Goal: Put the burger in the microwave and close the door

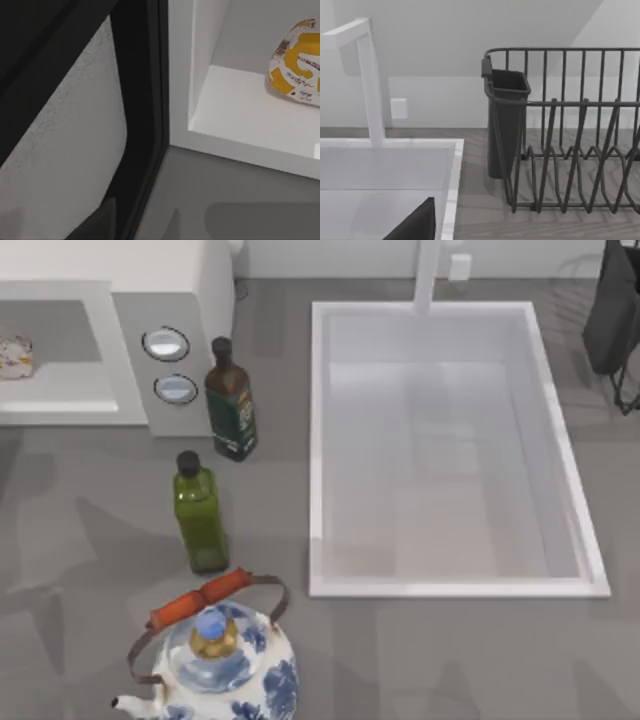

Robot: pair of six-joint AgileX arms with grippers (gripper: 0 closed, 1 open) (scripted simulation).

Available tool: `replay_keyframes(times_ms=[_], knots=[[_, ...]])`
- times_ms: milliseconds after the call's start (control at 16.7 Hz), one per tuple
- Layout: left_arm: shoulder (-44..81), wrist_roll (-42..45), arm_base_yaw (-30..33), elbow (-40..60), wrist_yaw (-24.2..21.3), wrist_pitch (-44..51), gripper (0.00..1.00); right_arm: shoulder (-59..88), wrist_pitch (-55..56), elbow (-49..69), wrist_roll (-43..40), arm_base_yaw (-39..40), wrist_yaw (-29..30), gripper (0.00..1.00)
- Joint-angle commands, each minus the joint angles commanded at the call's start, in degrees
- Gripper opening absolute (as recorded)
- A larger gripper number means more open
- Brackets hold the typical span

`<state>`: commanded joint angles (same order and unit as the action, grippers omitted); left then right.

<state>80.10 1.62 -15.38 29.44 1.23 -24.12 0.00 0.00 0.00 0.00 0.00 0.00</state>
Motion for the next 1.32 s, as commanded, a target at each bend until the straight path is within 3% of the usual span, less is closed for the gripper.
replay_keyframes(times_ms=[600, 960, 1320], knots=[[-5.63, -0.09, 1.18, -1.7, -0.17, 1.34, 1.0, 0.0, 0.0, 0.0, 0.0, 0.0, 0.0, 1.0], [-25.42, -0.38, 5.47, -9.46, -0.82, 7.74, 1.0, 0.0, 0.0, 0.0, 0.0, 0.0, 0.0, 1.0], [-54.19, -1.18, 10.49, -20.53, -1.16, 17.02, 1.0, 0.0, 0.0, 0.0, 0.0, 0.0, 0.0, 1.0]])
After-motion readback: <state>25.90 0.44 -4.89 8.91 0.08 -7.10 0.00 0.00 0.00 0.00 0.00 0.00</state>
